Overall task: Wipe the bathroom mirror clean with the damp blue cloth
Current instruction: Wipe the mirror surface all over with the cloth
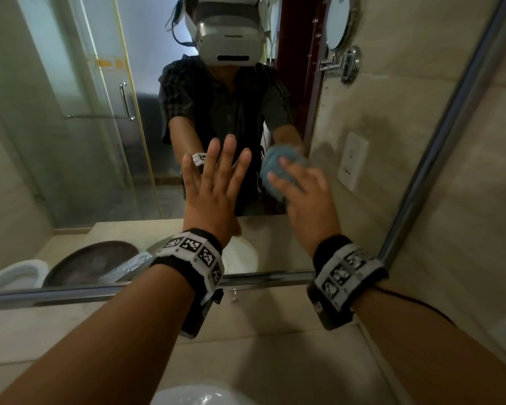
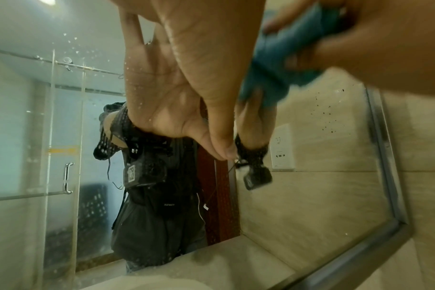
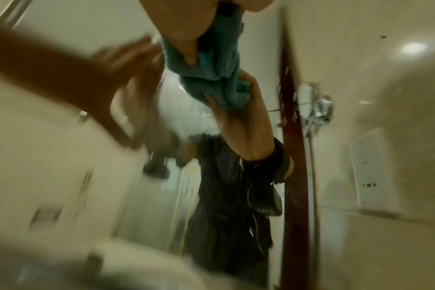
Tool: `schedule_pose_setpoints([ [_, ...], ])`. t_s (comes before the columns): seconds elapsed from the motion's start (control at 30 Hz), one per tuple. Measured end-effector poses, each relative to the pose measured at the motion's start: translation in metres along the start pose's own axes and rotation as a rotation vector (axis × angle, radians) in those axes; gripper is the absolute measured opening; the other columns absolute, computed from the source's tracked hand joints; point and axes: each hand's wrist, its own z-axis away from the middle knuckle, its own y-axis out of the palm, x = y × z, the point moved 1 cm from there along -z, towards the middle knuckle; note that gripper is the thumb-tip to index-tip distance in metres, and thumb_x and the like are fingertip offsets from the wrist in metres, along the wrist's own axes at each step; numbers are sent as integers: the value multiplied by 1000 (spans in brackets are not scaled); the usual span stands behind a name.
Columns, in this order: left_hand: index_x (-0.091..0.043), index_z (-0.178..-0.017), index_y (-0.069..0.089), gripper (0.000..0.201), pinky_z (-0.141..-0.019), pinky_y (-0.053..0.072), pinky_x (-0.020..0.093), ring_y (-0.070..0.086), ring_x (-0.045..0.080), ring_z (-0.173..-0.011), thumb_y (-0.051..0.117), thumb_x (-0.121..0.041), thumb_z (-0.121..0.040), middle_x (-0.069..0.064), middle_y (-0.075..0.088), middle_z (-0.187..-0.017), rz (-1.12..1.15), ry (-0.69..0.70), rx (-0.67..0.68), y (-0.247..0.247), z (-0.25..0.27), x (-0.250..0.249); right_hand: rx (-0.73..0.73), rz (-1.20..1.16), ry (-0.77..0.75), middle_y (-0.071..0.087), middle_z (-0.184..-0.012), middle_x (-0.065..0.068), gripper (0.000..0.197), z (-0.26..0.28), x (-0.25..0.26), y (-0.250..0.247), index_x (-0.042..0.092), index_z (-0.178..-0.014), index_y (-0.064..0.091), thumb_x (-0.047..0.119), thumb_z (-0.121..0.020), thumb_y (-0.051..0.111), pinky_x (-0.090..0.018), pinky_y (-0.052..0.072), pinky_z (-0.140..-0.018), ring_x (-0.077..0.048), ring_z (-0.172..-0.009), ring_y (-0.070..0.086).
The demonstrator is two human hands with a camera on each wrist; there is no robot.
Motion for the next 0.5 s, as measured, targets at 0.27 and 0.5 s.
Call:
schedule_pose_setpoints([
  [0.27,-14,-142,-32,149,-107,-14,60,-23,34,-138,73,-70,-52,15,-35,-149,-4,-23,61,-6,2,-2,192,-176,-121,61,-121,-11,35,41,-24,-1,11,-107,67,6,-79,47,-35,46,-88,-28,-94,53],
  [0.5,-14,-141,-33,151,-108,-8,61,-22,34,-139,73,-71,-51,15,-43,-142,0,-34,81,-5,0,-5,138,-123,100,61,-121,-5,36,57,-31,9,24,-114,58,3,-86,50,-17,21,-111,-16,-103,60],
])
